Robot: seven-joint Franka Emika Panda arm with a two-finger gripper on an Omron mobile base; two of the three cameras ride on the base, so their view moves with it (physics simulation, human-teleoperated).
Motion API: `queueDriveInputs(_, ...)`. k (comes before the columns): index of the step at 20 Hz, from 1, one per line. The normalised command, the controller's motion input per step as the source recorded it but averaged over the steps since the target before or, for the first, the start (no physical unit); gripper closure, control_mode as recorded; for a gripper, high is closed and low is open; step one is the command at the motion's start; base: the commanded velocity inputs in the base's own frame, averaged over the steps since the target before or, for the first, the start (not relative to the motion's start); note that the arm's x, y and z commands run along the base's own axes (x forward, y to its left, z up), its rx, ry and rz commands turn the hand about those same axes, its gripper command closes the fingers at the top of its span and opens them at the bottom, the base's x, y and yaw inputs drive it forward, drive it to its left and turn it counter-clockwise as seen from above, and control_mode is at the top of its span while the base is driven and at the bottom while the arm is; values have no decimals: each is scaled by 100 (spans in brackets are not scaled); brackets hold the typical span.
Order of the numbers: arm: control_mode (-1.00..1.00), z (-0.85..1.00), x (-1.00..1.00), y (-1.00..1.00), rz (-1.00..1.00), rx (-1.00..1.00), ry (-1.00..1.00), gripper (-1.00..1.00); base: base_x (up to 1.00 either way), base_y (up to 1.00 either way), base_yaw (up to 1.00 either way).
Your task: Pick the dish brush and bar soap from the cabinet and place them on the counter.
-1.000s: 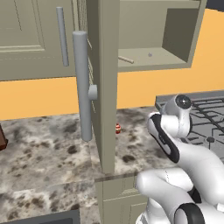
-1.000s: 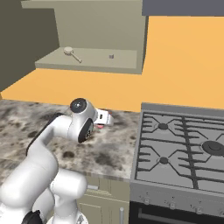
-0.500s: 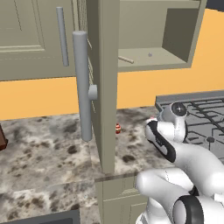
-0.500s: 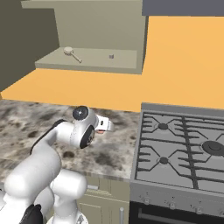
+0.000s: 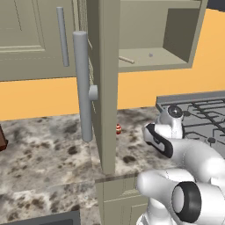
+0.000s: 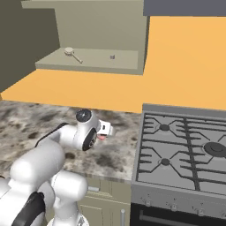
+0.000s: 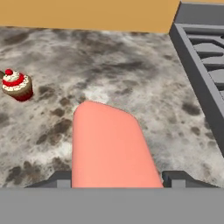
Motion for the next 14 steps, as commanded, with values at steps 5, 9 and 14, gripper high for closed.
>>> queueDriveInputs(5, -100, -33, 8, 0, 0, 0, 9, 100, 0, 0, 0)
queueDriveInputs(9, -100, -33, 4, -7, 2, 0, 4, 100, 0, 0, 0)
queueDriveInputs(14, -100, -31, 4, -11, 3, 0, 3, 100, 0, 0, 0)
